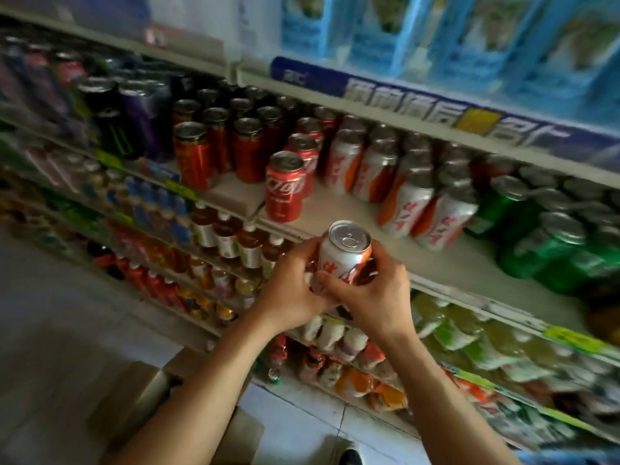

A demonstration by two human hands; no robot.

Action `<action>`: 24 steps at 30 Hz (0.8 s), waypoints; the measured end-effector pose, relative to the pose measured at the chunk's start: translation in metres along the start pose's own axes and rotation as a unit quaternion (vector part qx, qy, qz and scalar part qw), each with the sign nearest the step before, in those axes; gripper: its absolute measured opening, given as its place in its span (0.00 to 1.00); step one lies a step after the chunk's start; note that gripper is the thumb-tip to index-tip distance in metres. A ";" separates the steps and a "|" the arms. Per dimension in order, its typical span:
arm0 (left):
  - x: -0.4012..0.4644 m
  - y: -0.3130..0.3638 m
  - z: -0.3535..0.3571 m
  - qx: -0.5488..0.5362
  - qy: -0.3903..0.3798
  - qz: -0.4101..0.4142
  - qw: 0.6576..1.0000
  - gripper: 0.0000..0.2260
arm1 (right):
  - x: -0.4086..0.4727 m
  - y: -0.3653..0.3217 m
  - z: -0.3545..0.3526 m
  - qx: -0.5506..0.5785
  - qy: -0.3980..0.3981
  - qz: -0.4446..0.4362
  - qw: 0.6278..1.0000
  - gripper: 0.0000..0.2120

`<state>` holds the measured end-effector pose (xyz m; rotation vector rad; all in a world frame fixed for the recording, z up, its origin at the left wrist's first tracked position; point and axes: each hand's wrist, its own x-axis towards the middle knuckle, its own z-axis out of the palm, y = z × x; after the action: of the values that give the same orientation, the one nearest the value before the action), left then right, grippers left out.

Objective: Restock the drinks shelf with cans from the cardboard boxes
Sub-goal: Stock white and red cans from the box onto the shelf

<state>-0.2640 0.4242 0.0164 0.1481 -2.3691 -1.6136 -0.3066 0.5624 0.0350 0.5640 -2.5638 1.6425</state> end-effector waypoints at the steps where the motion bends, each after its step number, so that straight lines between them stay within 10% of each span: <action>1: 0.010 0.013 0.018 0.006 -0.007 0.011 1.000 0.26 | 0.006 0.007 -0.022 -0.004 0.010 0.005 1.000 0.21; 16: 0.074 0.043 0.061 0.060 0.079 0.076 0.992 0.23 | 0.081 0.034 -0.063 0.041 -0.043 -0.026 0.998 0.26; 24: 0.097 0.015 0.050 0.044 0.065 0.053 0.996 0.28 | 0.079 0.042 -0.037 0.049 -0.023 -0.009 0.998 0.12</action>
<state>-0.3701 0.4516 0.0289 0.1377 -2.3081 -1.4097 -0.4003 0.5891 0.0326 0.6379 -2.5124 1.7778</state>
